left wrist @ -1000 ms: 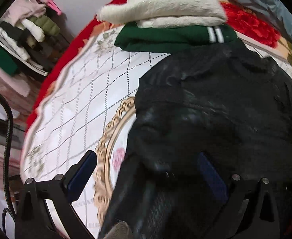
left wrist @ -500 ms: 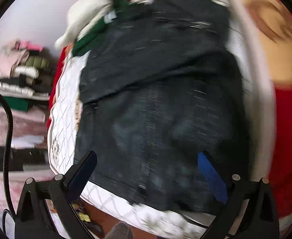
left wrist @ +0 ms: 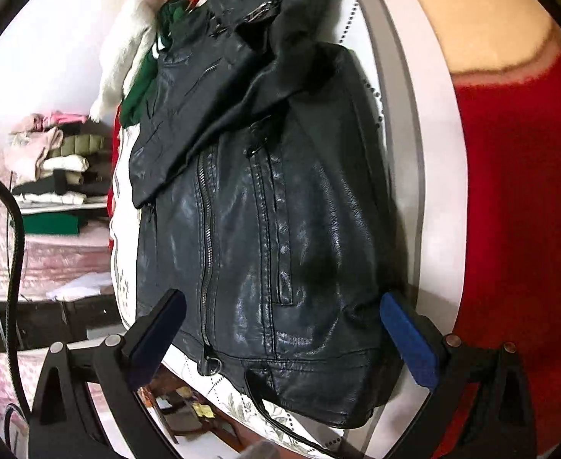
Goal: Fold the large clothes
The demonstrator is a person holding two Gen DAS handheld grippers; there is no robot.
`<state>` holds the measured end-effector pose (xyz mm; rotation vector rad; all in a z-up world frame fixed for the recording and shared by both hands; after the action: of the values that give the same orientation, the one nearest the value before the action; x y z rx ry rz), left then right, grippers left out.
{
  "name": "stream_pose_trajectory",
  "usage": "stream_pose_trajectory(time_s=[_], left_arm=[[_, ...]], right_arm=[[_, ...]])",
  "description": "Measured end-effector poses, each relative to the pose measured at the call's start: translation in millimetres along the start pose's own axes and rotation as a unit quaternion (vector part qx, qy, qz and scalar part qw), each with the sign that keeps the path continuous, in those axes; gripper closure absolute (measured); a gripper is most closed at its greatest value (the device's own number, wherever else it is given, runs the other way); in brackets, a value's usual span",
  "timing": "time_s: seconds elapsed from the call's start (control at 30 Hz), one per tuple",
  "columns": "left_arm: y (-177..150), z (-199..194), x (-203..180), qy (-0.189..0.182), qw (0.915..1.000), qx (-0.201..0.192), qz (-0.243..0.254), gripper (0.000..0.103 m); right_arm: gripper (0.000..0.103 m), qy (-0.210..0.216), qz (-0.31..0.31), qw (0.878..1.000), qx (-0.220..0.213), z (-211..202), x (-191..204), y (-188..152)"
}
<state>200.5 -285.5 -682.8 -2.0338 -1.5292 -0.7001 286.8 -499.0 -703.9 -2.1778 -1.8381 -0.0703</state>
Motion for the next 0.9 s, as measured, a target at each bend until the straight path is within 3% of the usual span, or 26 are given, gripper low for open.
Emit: stream_pose_trajectory(time_s=[0.23,0.3,0.53,0.77,0.8,0.83,0.9], left_arm=[[-1.0,-27.3,-26.9,-0.03,0.9992,-0.018,0.018,0.0],[-0.6,-18.9,-38.5,-0.02,0.9991,-0.01,0.037,0.0],[9.4,-1.2,-7.5,0.016,0.9999,-0.006,-0.003,0.0],[1.5,22.0,-7.2,-0.001,1.0,0.006,-0.005,0.003],[2.3,23.8,-9.3,-0.006,1.0,0.003,-0.005,0.005],[2.9,23.7,-10.7,-0.015,0.9999,-0.001,-0.006,0.015],[3.9,19.1,-16.3,-0.06,0.9981,-0.011,-0.011,0.047]], right_arm=[[0.032,0.005,-0.029,1.0,0.006,3.9,22.6,12.8],[0.032,0.003,-0.027,1.0,0.009,6.4,22.4,16.0],[0.032,-0.002,-0.033,0.999,0.01,5.2,17.7,19.4],[0.032,0.006,-0.029,0.999,0.029,19.6,22.7,10.1],[0.032,0.006,-0.032,0.999,0.029,21.3,25.8,10.8],[0.032,0.007,-0.037,0.999,0.028,23.3,30.2,12.7],[0.032,0.01,-0.046,0.999,0.025,27.2,38.9,18.3]])
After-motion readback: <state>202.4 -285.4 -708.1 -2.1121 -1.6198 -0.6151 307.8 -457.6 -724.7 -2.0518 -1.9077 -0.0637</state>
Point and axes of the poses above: each gripper's, at about its wrist camera, not at the fingertips, and z roughly the way its jaws point, x to its left, y to its top, the point moved 10 cm from there along z, roughly the way its jaws point, and after that the axes turned 5 degrees about x, right-handed, at the moved point
